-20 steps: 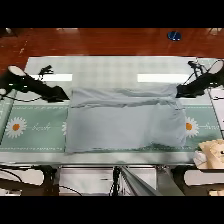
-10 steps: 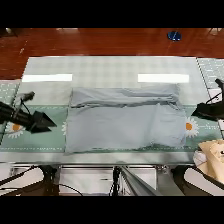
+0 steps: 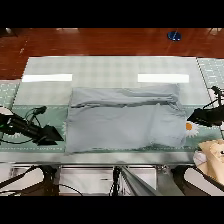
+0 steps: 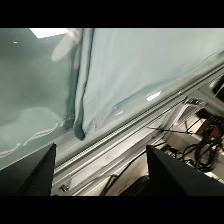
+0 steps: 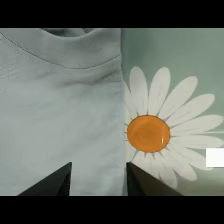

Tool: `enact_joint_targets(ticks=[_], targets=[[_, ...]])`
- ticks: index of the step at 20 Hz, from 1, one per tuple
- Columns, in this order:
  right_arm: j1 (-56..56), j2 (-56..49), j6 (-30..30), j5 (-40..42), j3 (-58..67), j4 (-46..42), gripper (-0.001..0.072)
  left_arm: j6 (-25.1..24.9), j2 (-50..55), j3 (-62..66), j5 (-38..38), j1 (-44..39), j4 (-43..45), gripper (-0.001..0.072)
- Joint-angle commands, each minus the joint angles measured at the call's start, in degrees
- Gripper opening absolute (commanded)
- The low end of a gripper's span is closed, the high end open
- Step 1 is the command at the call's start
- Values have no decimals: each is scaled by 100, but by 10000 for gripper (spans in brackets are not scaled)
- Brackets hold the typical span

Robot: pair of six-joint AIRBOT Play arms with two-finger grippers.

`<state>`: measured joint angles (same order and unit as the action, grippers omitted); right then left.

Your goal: Fold the shirts.

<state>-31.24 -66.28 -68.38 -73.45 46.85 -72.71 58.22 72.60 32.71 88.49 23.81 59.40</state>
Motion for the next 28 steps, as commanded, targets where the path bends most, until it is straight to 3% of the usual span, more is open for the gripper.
enact_joint_targets(ticks=[1,12,14,15,16,18,21,23,24,28], targets=[[-7,9,15,-85,-20,39,421,61,7,-234,-380,-470,170,653],[-7,9,13,-291,-20,46,415,1019,382,-385,-1001,-1615,17,636],[-7,42,13,-348,-20,46,414,1270,501,-380,-1200,-1792,17,424],[-7,103,13,-341,-20,46,410,1322,535,-380,-1246,-1818,13,208],[-7,190,13,-326,-20,46,390,1322,551,-380,-1274,-1825,17,117],[-7,376,9,-299,-20,44,385,1187,546,-380,-1281,-1825,17,25],[-7,551,-61,-315,-20,37,406,940,544,-380,-1174,-1825,17,24],[-9,566,-146,-507,-26,-37,548,841,531,-378,-1180,-1825,15,23],[-9,568,-238,-566,-63,-170,569,793,531,-378,-1180,-1825,15,23],[-323,568,-205,-579,-885,-173,569,540,531,-378,-1200,-1825,15,23]])
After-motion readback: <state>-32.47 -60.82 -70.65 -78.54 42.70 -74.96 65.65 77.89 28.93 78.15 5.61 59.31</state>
